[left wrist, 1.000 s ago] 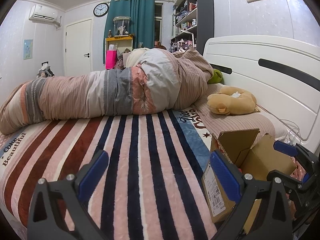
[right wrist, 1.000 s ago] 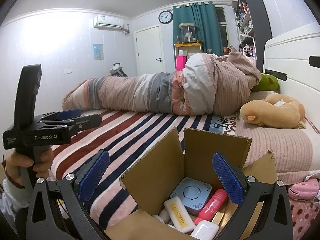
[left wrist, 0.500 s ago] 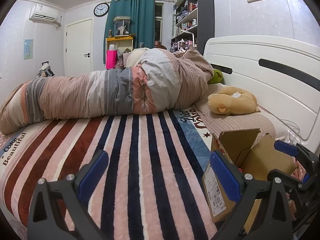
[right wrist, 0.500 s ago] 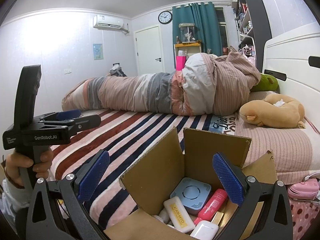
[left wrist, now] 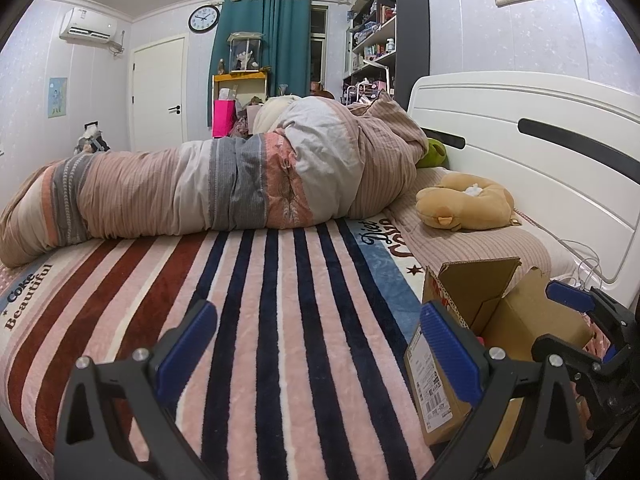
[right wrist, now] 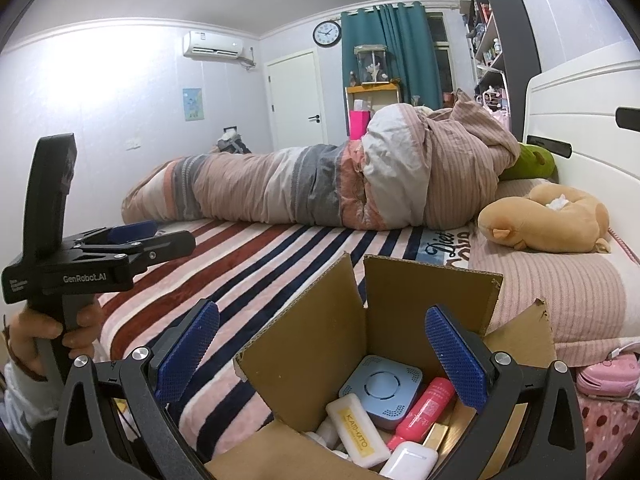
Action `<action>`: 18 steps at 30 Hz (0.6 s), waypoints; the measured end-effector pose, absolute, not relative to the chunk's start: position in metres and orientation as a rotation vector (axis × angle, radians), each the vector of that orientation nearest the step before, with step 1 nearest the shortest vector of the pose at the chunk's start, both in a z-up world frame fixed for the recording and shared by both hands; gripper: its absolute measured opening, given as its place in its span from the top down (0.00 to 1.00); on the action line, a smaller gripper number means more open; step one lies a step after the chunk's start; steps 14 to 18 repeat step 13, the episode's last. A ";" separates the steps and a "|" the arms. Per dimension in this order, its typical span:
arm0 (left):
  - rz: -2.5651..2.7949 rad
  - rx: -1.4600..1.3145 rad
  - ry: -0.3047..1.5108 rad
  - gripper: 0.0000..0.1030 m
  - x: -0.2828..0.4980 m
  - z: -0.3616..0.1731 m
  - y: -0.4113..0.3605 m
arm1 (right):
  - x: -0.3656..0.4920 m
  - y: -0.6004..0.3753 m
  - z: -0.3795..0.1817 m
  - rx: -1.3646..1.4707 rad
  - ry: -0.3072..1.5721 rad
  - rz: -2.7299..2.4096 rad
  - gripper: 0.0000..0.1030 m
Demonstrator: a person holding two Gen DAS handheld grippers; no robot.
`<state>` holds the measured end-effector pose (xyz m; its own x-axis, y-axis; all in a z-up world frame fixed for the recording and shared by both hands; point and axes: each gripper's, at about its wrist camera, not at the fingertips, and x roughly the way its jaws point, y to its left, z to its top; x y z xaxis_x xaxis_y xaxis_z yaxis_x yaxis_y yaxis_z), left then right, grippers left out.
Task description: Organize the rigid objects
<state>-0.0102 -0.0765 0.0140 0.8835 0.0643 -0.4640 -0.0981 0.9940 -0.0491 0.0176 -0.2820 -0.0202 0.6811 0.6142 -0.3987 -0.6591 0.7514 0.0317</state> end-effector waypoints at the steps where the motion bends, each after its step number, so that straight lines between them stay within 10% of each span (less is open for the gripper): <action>1: 0.084 -0.071 0.481 0.02 -0.011 0.014 -0.076 | 0.017 -0.282 -0.020 -0.119 0.403 0.716 0.00; 18: 0.091 -0.072 0.481 0.02 -0.012 0.014 -0.077 | 0.017 -0.282 -0.020 -0.114 0.405 0.713 0.00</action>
